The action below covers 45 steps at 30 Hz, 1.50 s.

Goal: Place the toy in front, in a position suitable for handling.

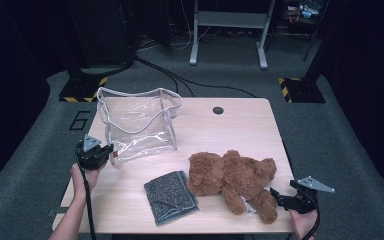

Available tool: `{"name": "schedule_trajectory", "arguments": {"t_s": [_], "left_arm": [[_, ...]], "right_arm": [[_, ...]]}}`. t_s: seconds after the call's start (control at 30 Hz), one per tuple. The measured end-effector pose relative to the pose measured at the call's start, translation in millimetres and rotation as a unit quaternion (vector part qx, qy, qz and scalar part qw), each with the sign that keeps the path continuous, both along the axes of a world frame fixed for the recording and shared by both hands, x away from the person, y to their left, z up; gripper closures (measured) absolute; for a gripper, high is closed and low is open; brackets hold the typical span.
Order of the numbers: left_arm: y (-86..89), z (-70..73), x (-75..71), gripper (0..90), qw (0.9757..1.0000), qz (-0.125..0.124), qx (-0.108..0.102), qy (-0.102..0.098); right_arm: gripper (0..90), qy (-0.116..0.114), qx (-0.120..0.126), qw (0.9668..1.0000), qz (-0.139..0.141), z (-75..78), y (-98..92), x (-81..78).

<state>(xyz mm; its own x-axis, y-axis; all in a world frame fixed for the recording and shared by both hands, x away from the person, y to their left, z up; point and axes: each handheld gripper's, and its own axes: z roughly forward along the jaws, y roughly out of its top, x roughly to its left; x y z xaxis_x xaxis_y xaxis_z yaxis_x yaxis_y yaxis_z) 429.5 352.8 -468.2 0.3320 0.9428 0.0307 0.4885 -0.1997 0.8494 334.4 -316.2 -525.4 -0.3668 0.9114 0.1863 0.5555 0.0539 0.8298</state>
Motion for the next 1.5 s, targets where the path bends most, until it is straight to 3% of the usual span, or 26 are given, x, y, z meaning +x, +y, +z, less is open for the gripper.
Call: {"name": "schedule_trajectory", "arguments": {"t_s": [0.33, 0.43, 0.57, 0.6, 0.77, 0.93, 0.97, 1.43, 1.47, 1.5], "left_arm": [[15.7, 0.2, 14.0, 87.3, 0.9998, 0.018, -0.005, 0.01], [19.3, -0.5, 17.0, 87.3, 0.9996, 0.027, -0.009, 0.002], [25.6, 0.6, 19.1, 87.3, 0.9994, 0.031, -0.01, 0.01], [26.6, -0.6, 20.0, 87.3, 0.9993, 0.035, -0.012, 0.001], [34.2, -0.6, 19.1, 87.3, 0.9991, 0.04, -0.01, 0.012], [40.1, -1.2, 18.7, 87.3, 0.9989, 0.045, -0.006, 0.011], [40.1, -2.1, 18.9, 87.3, 0.9986, 0.051, -0.013, 0.005], [63.3, -2.7, 8.0, 86.8, 0.9971, 0.075, -0.015, 0.01], [62.2, -2.5, 7.7, 84.8, 0.9966, 0.082, -0.007, 0.009], [61.4, -1.8, 6.6, 77.2, 0.9965, 0.082, 0.0, 0.017]], "right_arm": [[0.6, 0.0, -0.001, 1.0, 0.0, 0.0, 0.2, 0.1], [0.7, 0.001, -0.001, 1.0, 0.0, -0.1, 0.1, 0.2], [0.6, 0.001, -0.001, 1.0, 0.0, 0.0, 0.3, 0.1], [0.6, 0.001, -0.001, 1.0, 0.0, 0.0, 0.3, 0.1], [0.7, 0.001, -0.001, 1.0, -0.001, -0.1, 0.4, 0.2], [0.6, 0.002, -0.001, 1.0, 0.0, -0.1, 0.4, 0.3], [0.6, 0.001, -0.002, 1.0, 0.001, -0.2, 0.2, 0.5], [0.6, 0.001, -0.002, 1.0, 0.002, -0.2, 0.3, 0.6], [0.6, 0.001, -0.002, 1.0, 0.002, -0.2, 0.3, 0.6], [0.6, 0.001, -0.002, 1.0, 0.002, -0.2, 0.3, 0.6]]}}
